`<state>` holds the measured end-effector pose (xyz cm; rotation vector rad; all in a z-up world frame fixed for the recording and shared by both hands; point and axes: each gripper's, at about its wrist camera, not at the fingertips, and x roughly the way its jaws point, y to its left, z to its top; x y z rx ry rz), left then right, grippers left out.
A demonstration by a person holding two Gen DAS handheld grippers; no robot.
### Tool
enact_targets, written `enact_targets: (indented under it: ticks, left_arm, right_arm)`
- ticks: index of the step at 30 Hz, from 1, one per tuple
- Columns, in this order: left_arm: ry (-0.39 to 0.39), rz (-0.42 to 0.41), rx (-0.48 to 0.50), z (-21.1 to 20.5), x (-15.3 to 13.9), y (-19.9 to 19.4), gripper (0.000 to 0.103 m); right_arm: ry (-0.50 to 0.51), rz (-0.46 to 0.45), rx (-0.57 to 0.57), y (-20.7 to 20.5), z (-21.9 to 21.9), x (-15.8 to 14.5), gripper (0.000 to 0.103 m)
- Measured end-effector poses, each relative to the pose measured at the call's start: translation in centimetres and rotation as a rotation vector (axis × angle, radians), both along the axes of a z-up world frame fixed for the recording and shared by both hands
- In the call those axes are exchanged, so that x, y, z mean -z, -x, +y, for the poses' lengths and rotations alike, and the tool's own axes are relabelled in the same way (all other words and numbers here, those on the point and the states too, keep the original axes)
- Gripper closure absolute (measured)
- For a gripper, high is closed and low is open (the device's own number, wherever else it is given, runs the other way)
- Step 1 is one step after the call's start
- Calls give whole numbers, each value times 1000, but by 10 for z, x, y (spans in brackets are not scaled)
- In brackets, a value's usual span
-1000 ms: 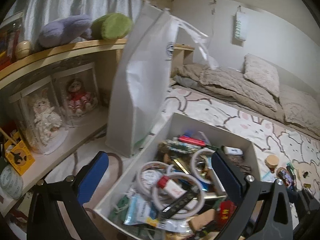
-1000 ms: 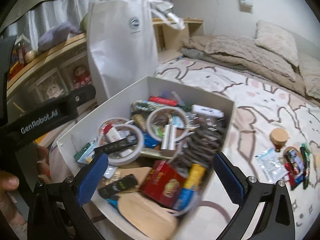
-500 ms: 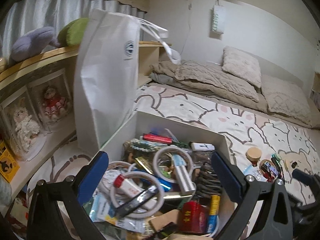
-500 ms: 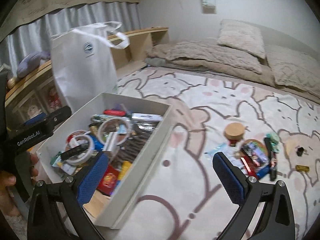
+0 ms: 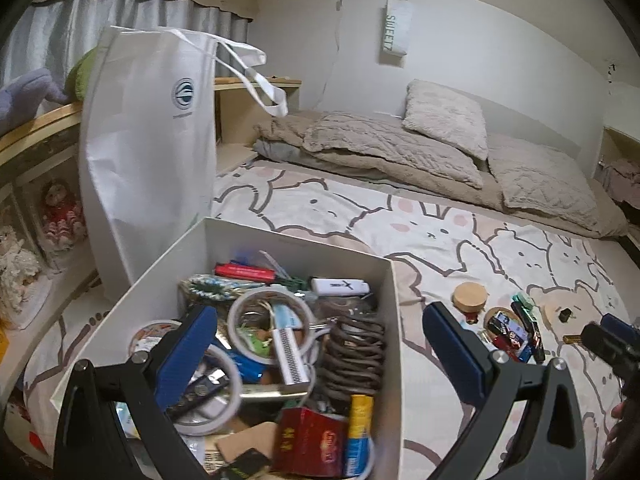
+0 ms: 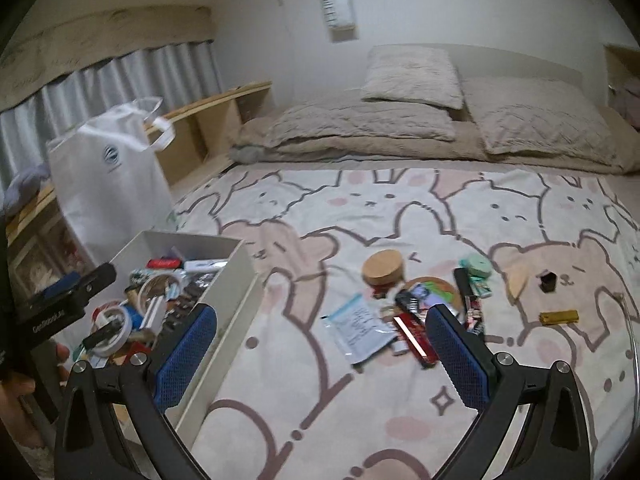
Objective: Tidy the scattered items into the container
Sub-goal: 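Withdraw both tools from the box toward the items on the sheet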
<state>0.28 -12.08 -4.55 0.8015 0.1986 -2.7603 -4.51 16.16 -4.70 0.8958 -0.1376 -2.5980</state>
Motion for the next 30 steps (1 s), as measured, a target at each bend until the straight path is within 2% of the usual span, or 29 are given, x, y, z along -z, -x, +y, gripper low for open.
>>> enact_targets:
  ticks: [7,12,18,30]
  left_arm:
    - [0,-6,43,18,7,10,0]
    - [36,-18,76,37,14,15,0]
    - [30,10,94,55,16,17,0]
    - [50,46,167,86,23,21,0]
  right_arm:
    - [-11,18,70,4,33,5,0]
    - [-42,35,103,3,51,8,0]
    - [-79,54,143,1,67,10,0]
    - [-60,49,194,3,94,23,0]
